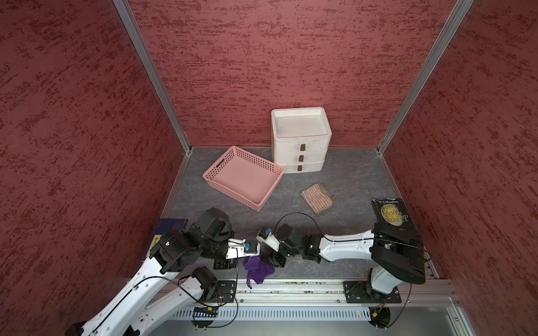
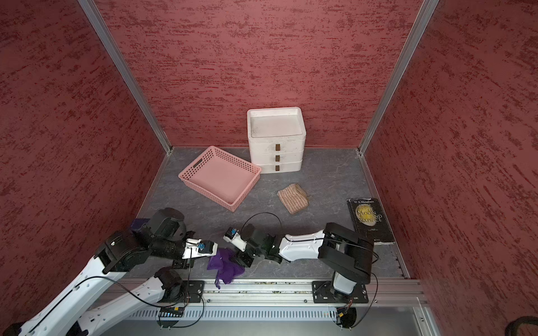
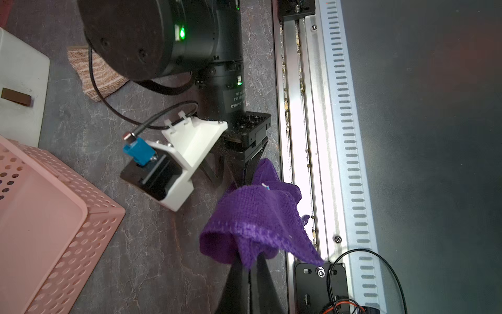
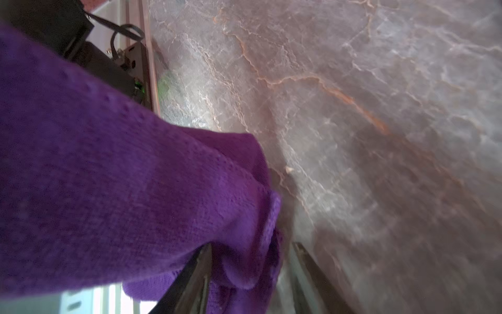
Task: Fold the square dishcloth
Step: Flatten out the cleaning item at the center of the board.
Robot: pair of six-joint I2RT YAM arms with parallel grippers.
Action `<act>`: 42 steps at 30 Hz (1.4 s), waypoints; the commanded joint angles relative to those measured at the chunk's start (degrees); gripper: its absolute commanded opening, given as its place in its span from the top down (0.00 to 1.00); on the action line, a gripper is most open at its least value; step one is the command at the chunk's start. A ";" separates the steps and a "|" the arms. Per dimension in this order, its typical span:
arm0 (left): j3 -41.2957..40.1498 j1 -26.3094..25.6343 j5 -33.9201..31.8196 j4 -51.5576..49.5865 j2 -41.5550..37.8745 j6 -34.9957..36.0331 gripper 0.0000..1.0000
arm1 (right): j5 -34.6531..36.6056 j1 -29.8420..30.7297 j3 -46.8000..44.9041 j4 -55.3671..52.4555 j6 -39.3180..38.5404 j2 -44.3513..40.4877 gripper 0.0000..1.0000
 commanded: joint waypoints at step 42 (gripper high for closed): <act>9.83 -7.54 7.18 3.86 1.57 -0.18 1.00 | 4.27 8.86 -12.10 9.19 1.55 -21.95 0.54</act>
